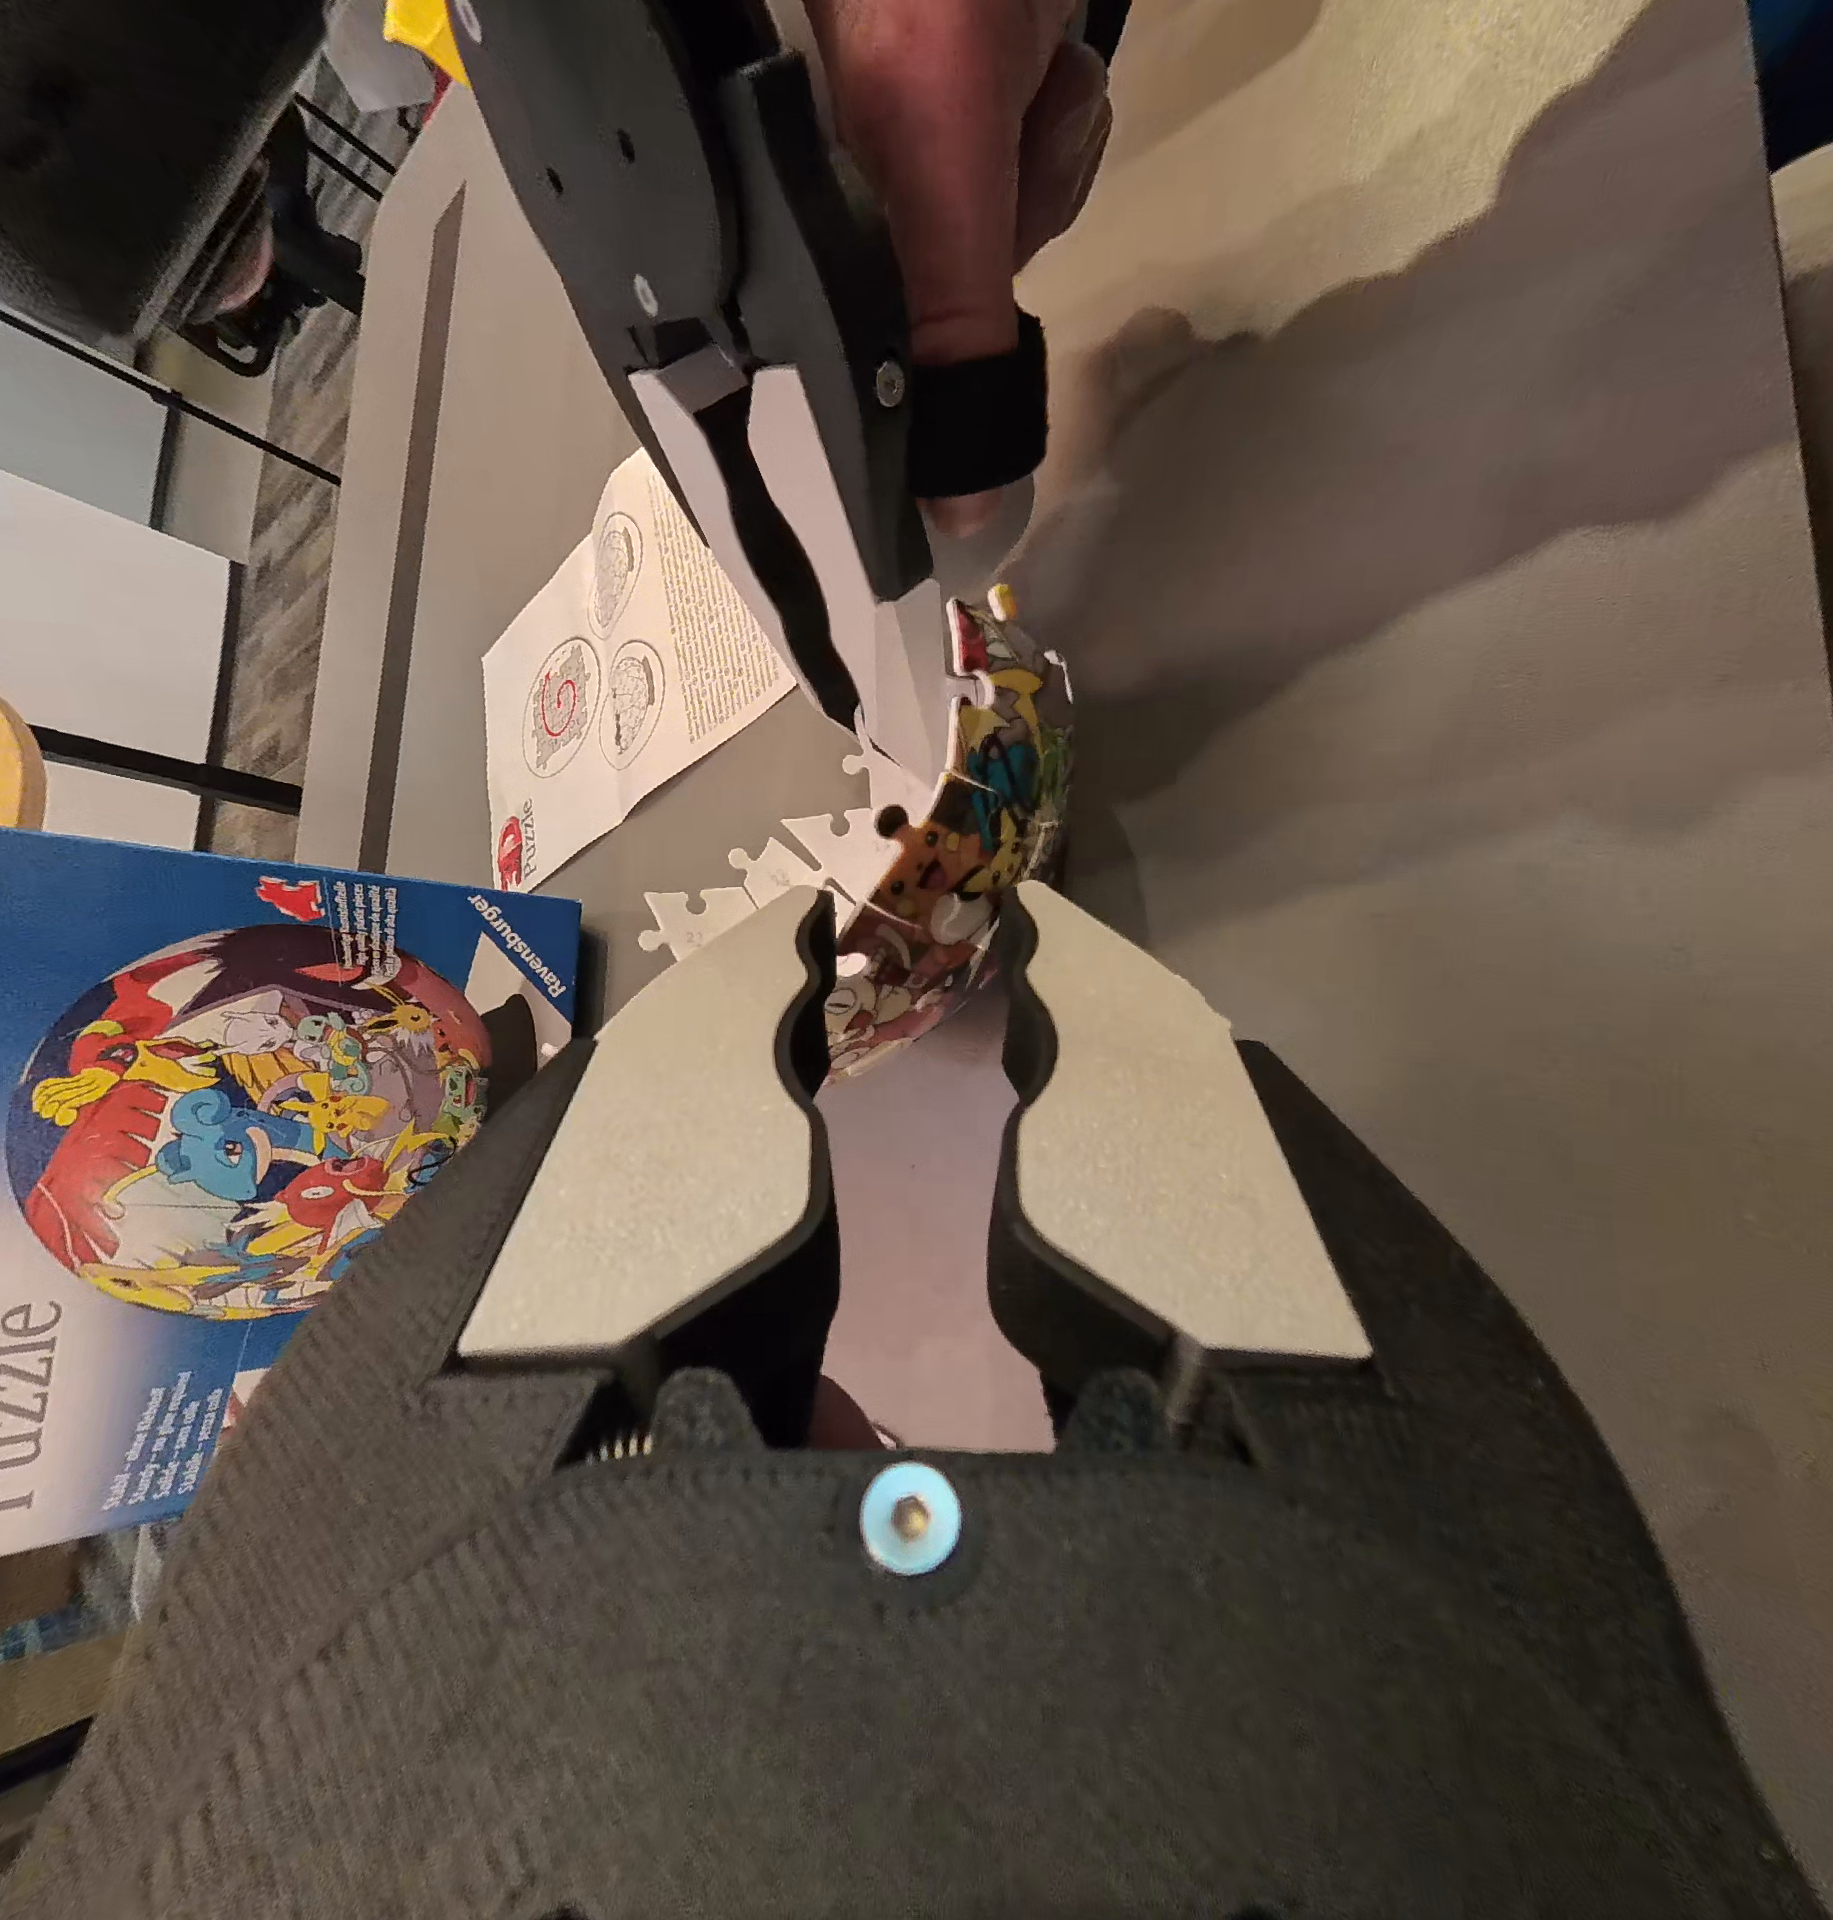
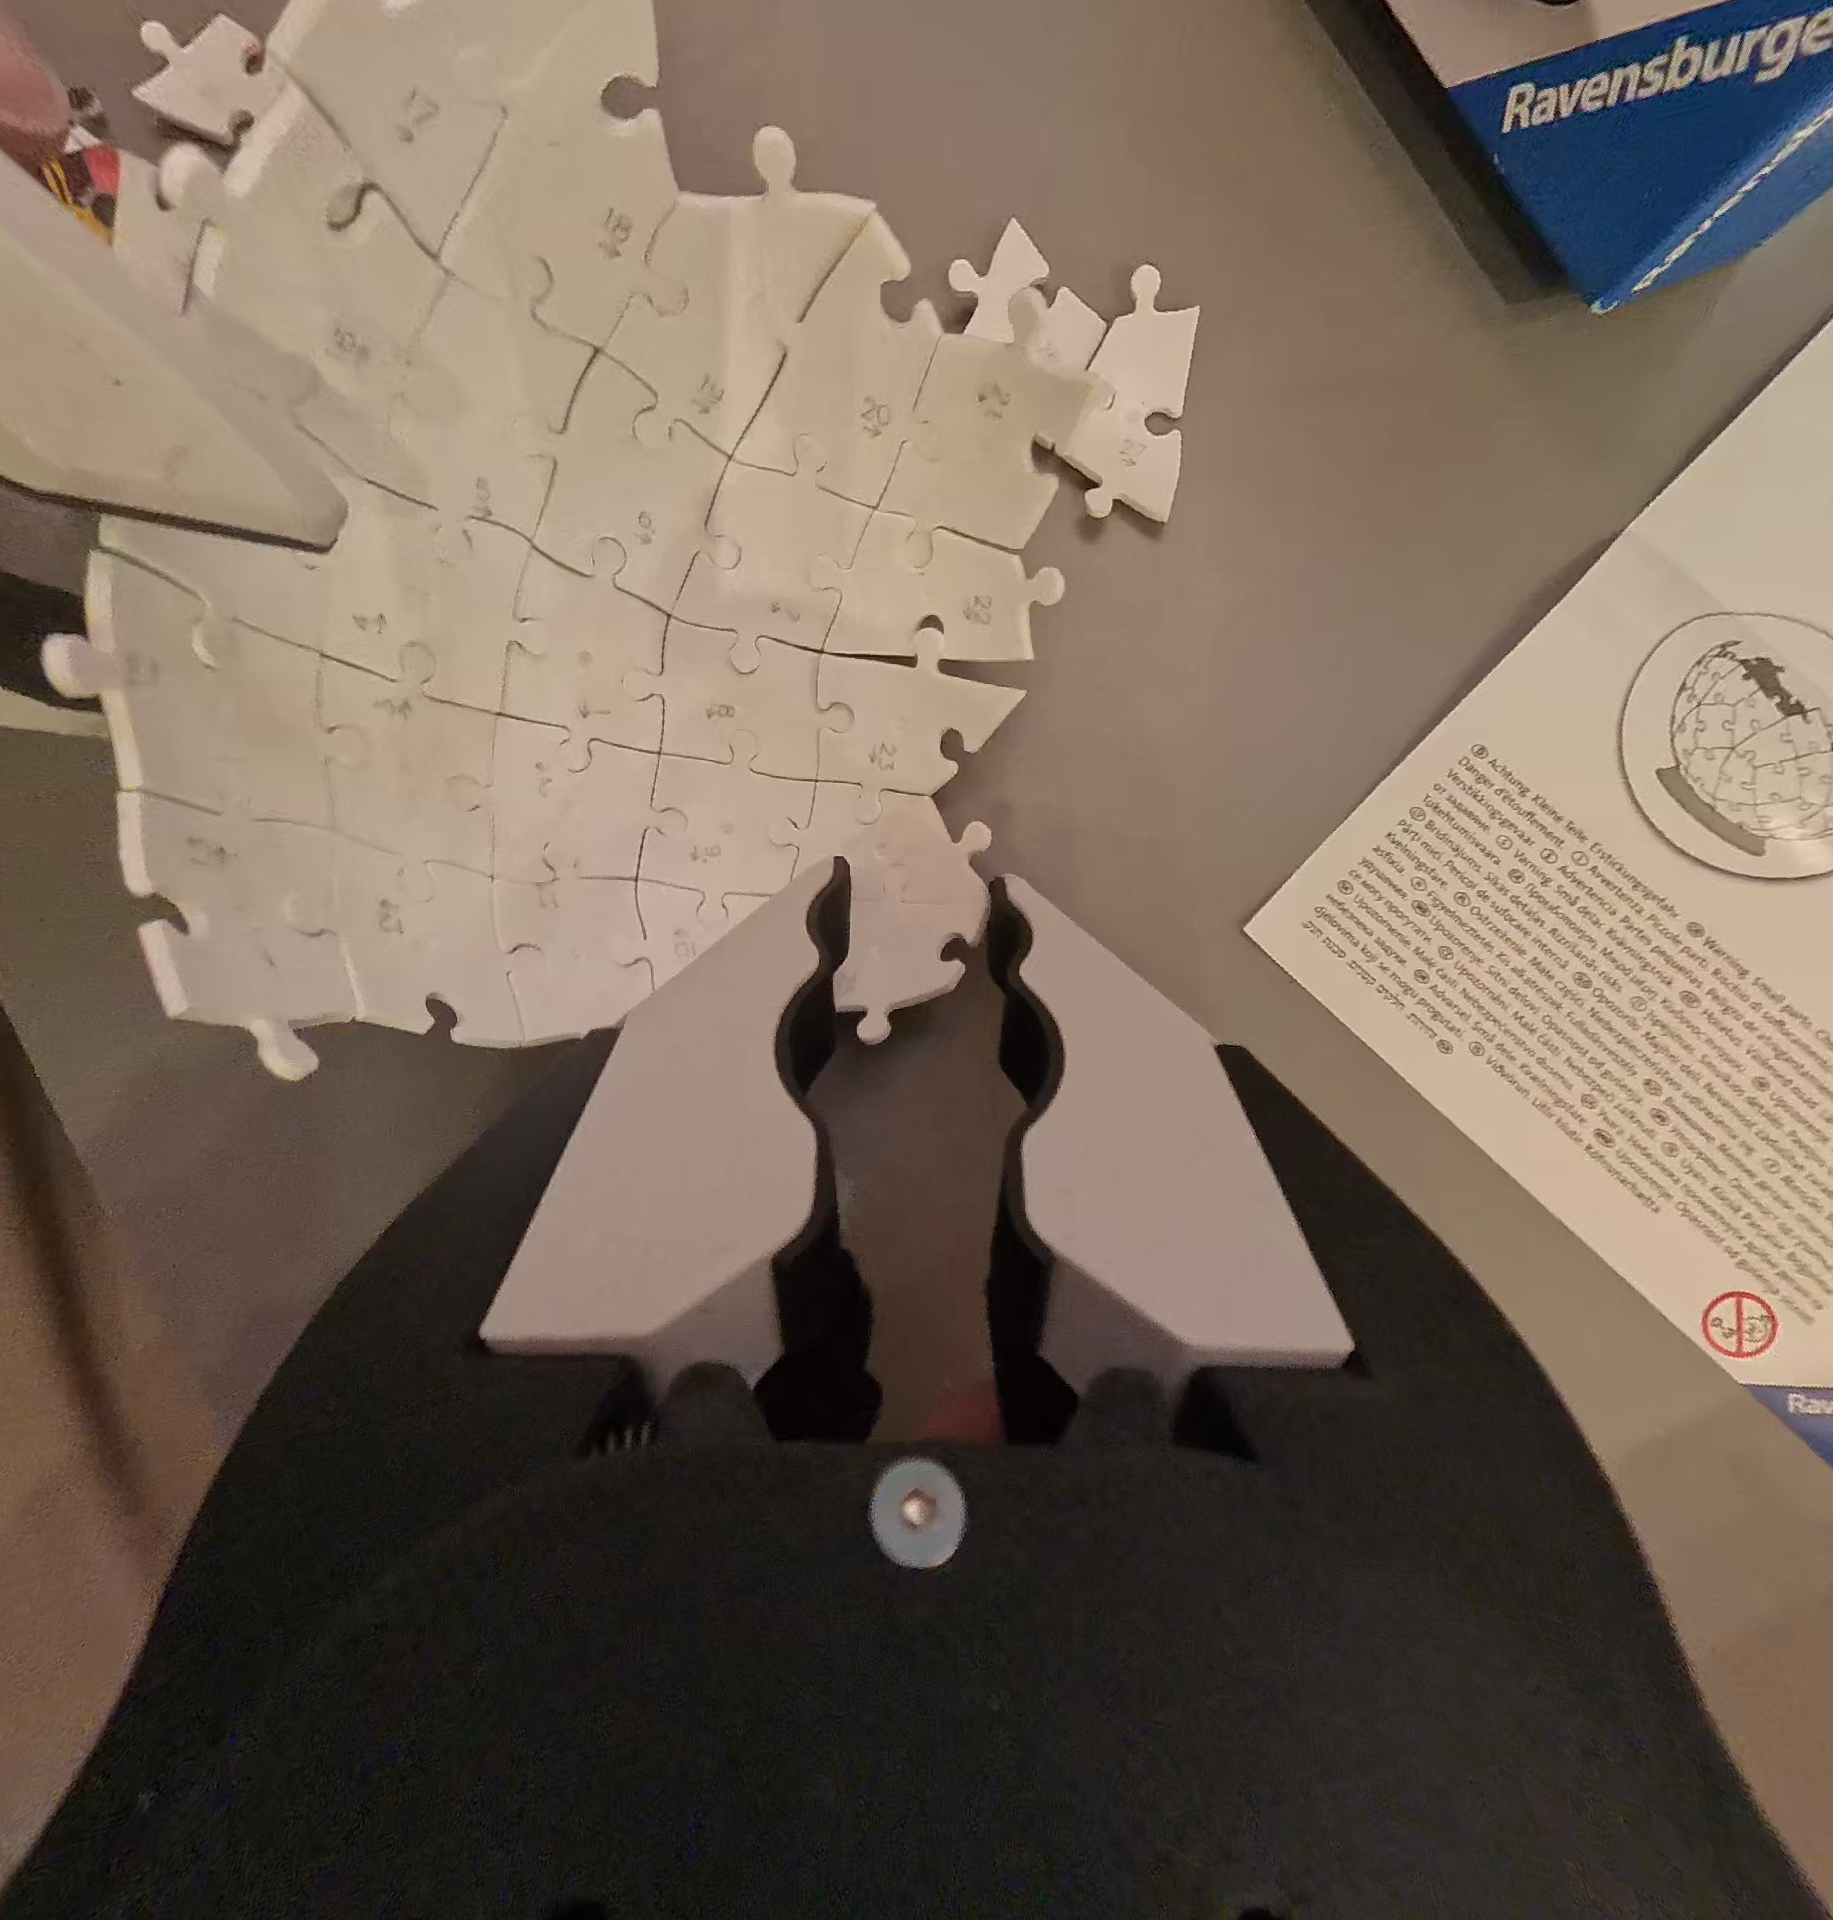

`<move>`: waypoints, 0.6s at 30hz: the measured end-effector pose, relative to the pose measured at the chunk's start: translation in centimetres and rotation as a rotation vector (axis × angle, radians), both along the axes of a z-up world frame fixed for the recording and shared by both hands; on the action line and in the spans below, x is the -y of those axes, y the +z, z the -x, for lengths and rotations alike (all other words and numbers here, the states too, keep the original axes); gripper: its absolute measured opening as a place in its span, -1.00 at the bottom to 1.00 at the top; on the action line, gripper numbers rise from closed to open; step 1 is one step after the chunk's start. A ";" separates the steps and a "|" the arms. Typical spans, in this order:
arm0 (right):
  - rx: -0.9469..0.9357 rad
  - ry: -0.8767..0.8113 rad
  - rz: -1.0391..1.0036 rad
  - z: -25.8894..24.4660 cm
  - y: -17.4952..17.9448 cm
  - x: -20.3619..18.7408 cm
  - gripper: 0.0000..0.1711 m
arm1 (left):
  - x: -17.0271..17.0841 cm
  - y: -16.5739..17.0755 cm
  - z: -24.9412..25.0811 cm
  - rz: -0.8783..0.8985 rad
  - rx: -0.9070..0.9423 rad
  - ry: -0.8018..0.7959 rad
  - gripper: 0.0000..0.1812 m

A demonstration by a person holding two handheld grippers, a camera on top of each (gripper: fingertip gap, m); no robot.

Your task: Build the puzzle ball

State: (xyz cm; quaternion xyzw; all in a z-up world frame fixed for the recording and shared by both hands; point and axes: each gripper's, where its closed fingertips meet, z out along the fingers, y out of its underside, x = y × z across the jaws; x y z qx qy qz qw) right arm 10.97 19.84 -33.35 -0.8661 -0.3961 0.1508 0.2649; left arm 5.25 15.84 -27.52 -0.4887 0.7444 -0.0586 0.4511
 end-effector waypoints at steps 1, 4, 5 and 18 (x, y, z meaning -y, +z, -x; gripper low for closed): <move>0.003 0.007 -0.007 0.0 0.0 0.0 -0.71 | 0.0 0.0 0.0 0.000 -0.002 0.000 -0.67; 0.033 0.033 -0.037 0.0 0.0 0.0 -0.70 | 0.0 0.0 0.0 0.000 -0.003 -0.003 -0.67; 0.031 0.035 -0.044 0.0 0.0 0.0 -0.70 | 0.0 0.0 0.0 -0.001 -0.004 -0.004 -0.67; -0.103 -0.053 -0.005 -1.1 1.1 -0.6 -0.67 | -0.7 -0.4 0.5 -0.014 -0.039 0.002 -0.74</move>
